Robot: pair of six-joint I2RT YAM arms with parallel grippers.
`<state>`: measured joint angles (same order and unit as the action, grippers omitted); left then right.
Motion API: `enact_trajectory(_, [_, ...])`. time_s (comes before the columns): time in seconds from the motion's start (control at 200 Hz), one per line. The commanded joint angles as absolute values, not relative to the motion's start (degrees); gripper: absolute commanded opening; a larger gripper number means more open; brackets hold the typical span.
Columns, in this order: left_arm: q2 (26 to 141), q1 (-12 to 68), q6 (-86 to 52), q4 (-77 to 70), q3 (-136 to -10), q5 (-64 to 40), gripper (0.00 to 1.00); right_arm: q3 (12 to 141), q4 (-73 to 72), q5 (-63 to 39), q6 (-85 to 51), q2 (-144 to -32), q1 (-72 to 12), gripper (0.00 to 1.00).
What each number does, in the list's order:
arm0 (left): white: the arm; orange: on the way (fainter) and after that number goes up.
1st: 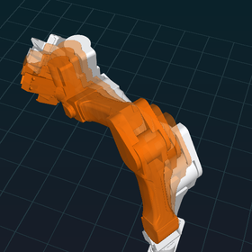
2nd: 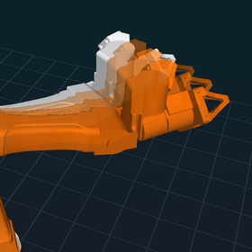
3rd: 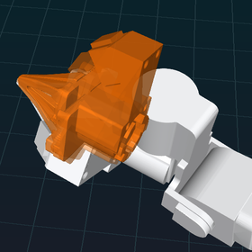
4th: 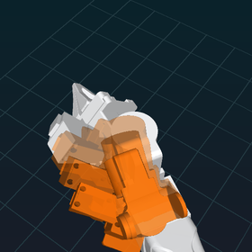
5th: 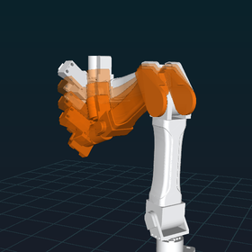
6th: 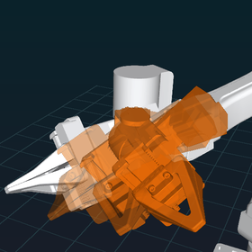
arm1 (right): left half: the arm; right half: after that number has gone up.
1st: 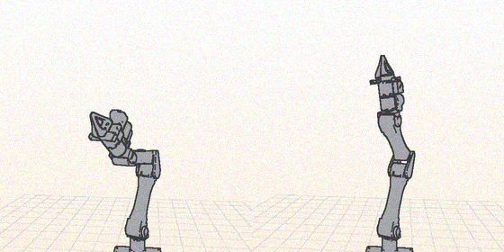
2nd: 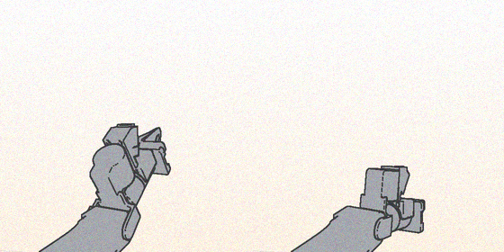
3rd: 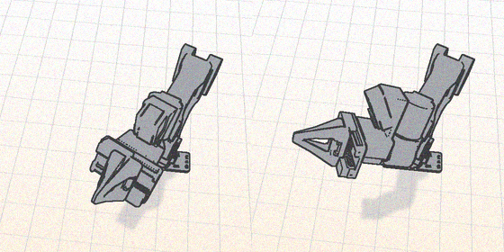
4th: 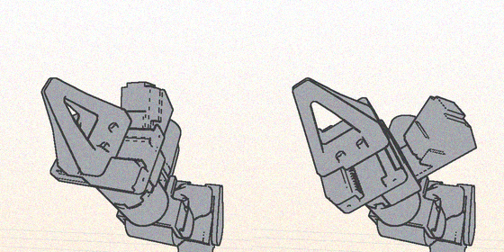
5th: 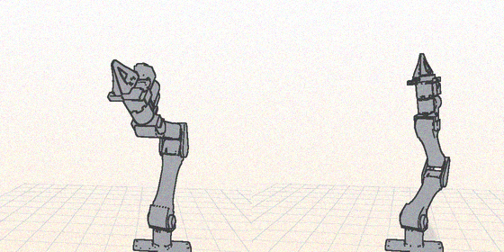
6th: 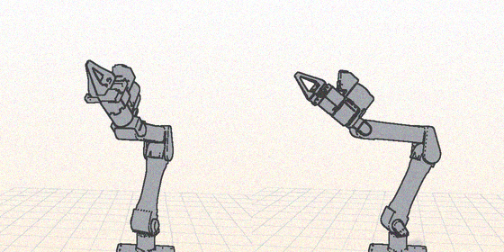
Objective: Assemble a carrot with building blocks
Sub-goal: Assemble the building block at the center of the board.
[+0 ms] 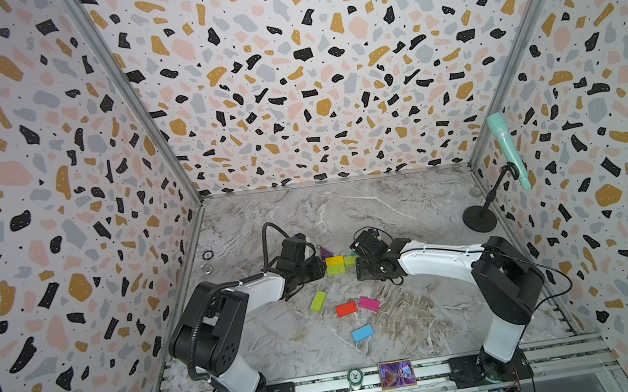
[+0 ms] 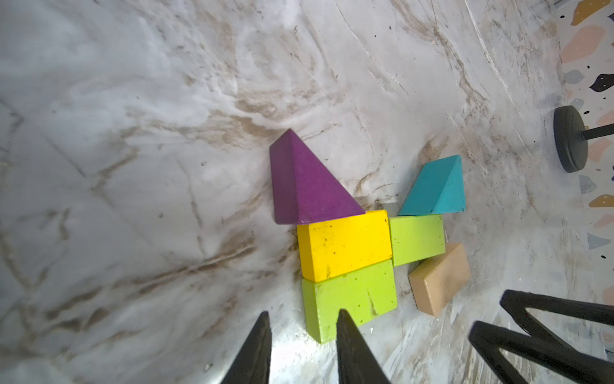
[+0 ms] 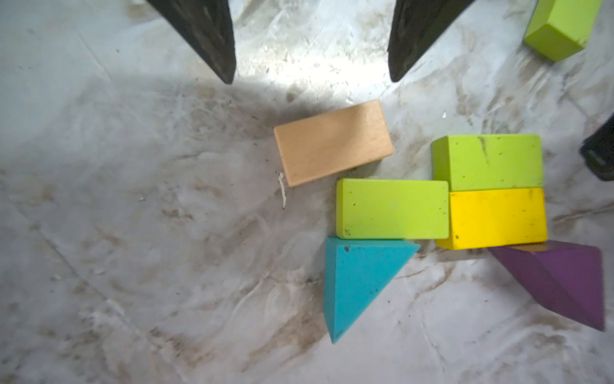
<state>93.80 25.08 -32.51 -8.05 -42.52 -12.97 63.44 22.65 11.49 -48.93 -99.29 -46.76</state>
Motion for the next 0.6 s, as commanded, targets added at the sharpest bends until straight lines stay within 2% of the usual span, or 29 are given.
enact_trajectory(0.0, [92.8, 24.7, -31.7, -6.8, -43.6, -11.8, 0.34, 62.0, 21.2, 10.5, -49.9, -96.3, -45.9, 0.73])
enact_trajectory(0.105, [92.7, 24.7, -31.9, -6.6, -43.6, -11.4, 0.33, 59.6, 20.4, 10.5, -48.5, -94.7, -44.7, 0.69])
enact_trajectory(0.205, [92.8, 24.7, -31.6, -5.5, -43.9, -10.3, 0.31, 56.6, 18.7, 10.5, -45.8, -94.2, -43.4, 0.58])
enact_trajectory(0.245, [92.9, 24.7, -31.5, -5.4, -44.0, -10.0, 0.3, 55.5, 17.6, 10.8, -44.3, -94.2, -42.8, 0.48])
enact_trajectory(0.28, [93.0, 24.7, -31.5, -5.2, -44.2, -10.0, 0.29, 54.7, 17.0, 11.0, -43.2, -94.3, -42.2, 0.33])
enact_trajectory(0.31, [93.1, 24.7, -31.4, -5.0, -44.4, -10.0, 0.28, 54.5, 16.9, 11.0, -42.5, -94.6, -41.7, 0.27])
enact_trajectory(0.596, [93.8, 24.7, -31.6, -4.1, -45.2, -8.8, 0.26, 54.5, 12.8, 8.5, -38.1, -98.1, -41.7, 0.27])
